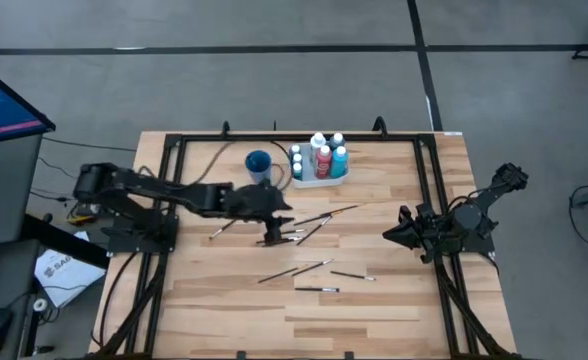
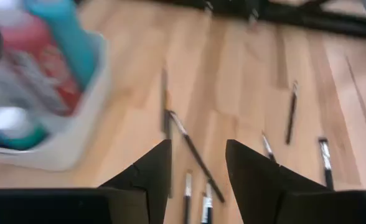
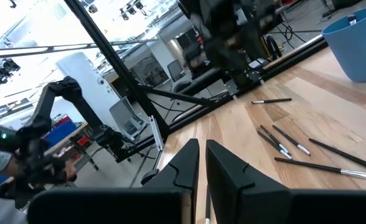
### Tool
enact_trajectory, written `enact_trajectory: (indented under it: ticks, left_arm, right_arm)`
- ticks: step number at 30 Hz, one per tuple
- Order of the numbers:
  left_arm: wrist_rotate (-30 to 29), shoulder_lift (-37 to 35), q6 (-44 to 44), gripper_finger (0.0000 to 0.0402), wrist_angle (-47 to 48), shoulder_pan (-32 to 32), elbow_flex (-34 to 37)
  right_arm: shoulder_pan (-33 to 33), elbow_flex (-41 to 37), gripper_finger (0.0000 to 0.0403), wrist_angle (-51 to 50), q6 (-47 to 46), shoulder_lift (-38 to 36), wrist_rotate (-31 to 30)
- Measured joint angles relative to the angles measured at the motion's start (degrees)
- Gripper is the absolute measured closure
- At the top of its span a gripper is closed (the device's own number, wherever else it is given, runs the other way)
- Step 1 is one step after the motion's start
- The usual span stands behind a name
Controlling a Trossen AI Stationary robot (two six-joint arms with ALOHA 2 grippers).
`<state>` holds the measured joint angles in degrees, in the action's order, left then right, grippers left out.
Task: Pick & Place Paint Supplies
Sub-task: Put the silver and black paint brush into the blue cup
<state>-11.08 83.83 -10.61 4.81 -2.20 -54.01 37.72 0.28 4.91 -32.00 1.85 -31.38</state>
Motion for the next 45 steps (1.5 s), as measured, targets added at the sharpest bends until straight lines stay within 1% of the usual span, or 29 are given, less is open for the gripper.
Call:
enact_trajectory:
  ticks: [2, 5, 10, 14, 19, 24, 30, 33, 36, 40, 45]
  left_arm:
    - [2.1, 3.3, 0.0, 0.0258, -0.4, 0.0, -0.6]
    - [3.8, 7.3, -0.4, 0.0258, -1.2, 0.0, -1.3]
    - [7.0, 12.4, -0.6, 0.0258, -1.6, 0.0, -2.0]
    - [7.5, 15.9, -0.4, 0.0259, -2.7, 0.0, -1.9]
    - [7.5, 19.6, 2.5, 0.0259, -7.9, 0.1, -2.0]
    - [8.4, 22.9, 2.8, 0.0259, -8.5, 1.4, -1.9]
    - [8.1, 24.4, 4.7, 0.0259, -10.9, 3.0, -1.9]
    - [9.2, 24.4, 4.8, 0.0259, -10.9, 3.4, -1.9]
    - [9.4, 24.4, 7.3, 0.026, -10.9, 2.9, -1.9]
    - [9.4, 24.4, 10.3, 0.0273, -10.8, 1.3, -1.9]
    - [6.7, 24.4, 10.4, 0.029, -10.8, 1.7, -1.9]
  right_arm:
    - [0.0, 0.0, 0.038, 0.0, 0.0, 0.0, 0.0]
    - [0.0, 0.0, 0.0378, 0.0, 0.0, 0.0, 0.0]
    - [0.0, 0.0, 0.0379, -0.1, 0.0, 0.0, 0.0]
    - [0.0, 0.0, 0.038, 0.0, 0.0, 0.0, 0.0]
    - [0.0, 0.0, 0.0378, -0.1, 0.0, 0.0, 0.0]
    - [0.0, 0.0, 0.038, 0.0, 0.0, 0.0, 0.0]
    - [0.0, 0.0, 0.0379, 0.0, 0.0, 0.0, 0.0]
    - [0.0, 0.0, 0.0378, -0.1, 0.0, 0.0, 0.0]
    - [0.0, 0.0, 0.038, -0.1, 0.0, 0.0, 0.0]
    - [0.0, 0.0, 0.038, -0.1, 0.0, 0.0, 0.0]
    - [0.0, 0.0, 0.0378, -0.1, 0.0, 0.0, 0.0]
